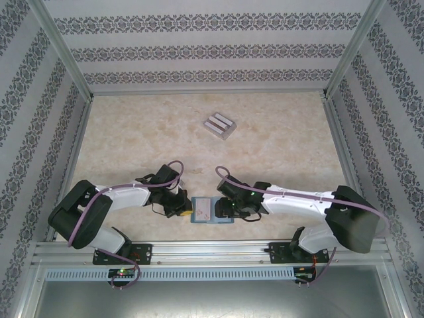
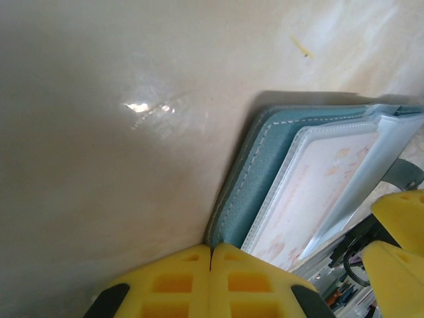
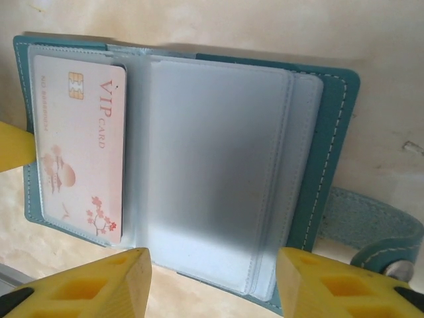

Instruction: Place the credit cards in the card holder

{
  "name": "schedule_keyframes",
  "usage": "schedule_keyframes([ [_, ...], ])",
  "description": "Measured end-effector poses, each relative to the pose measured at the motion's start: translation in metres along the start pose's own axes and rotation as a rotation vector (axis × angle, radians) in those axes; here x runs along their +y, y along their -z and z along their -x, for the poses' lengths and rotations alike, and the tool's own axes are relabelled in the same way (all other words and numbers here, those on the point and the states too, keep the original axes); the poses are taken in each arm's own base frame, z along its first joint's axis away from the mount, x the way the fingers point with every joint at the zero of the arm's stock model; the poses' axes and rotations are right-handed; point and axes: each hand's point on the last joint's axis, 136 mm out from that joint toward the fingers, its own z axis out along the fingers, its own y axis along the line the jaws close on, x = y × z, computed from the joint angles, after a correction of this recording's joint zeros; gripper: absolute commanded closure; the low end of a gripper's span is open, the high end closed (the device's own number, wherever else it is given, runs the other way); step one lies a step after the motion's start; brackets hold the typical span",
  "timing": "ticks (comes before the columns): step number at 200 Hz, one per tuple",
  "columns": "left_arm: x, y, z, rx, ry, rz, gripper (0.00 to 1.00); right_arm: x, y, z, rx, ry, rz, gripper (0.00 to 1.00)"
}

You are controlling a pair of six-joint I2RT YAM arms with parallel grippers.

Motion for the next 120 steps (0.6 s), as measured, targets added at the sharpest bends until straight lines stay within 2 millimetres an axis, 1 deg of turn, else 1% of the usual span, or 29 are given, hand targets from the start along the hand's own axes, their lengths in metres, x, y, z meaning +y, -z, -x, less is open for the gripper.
schedule_keyframes([
  [22, -0.0004, -0.0002, 0.0002, 0.001, 0.000, 0.000, 0.96, -0.0009, -0.0079, -0.0017, 0.018, -0.002, -0.008, 0.51],
  [69, -0.0010, -0.0006, 0.0003, 0.006, 0.003, 0.001, 0.97, 0.0021, -0.0084, -0.0010, 0.018, 0.002, 0.006, 0.58],
  [82, -0.0013, -0.0005, 0.0004, 0.006, 0.002, 0.001, 0.97, 0.0020, -0.0084, -0.0011, 0.018, 0.002, 0.006, 0.58],
  [91, -0.0013, -0.0005, 0.0005, 0.006, 0.002, 0.001, 0.97, 0.0013, -0.0082, -0.0014, 0.019, 0.002, 0.003, 0.52],
  [98, -0.0012, -0.0006, 0.0004, 0.006, 0.002, 0.001, 0.97, 0.0006, -0.0079, -0.0018, 0.021, 0.002, -0.001, 0.50],
  [120, -0.0014, -0.0009, 0.0002, 0.009, 0.003, 0.001, 0.97, -0.0015, -0.0037, -0.0009, 0.012, 0.005, -0.010, 0.49],
])
